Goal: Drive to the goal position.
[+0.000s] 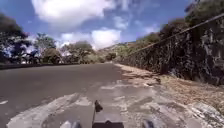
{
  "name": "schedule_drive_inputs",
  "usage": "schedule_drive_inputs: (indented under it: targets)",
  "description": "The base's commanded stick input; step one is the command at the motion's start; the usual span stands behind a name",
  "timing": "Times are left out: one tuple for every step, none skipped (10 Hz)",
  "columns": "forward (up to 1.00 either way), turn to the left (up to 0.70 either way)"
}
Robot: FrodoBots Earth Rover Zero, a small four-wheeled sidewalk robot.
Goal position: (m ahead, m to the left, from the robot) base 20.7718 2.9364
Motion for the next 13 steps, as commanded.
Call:
schedule_drive_inputs:
  targets:
    - [0.63,0.00]
    - [0.63,0.00]
    - [0.63,0.00]
    - [0.63,0.00]
    - [0.63,0.00]
    - [0.63,0.00]
    - [0.63,0.00]
    - [0.63,0.00]
    - [0.63,0.00]
    - [0.63,0.00]
    - [0.63,0.00]
    - [0.63,0.00]
    - [0.63,0.00]
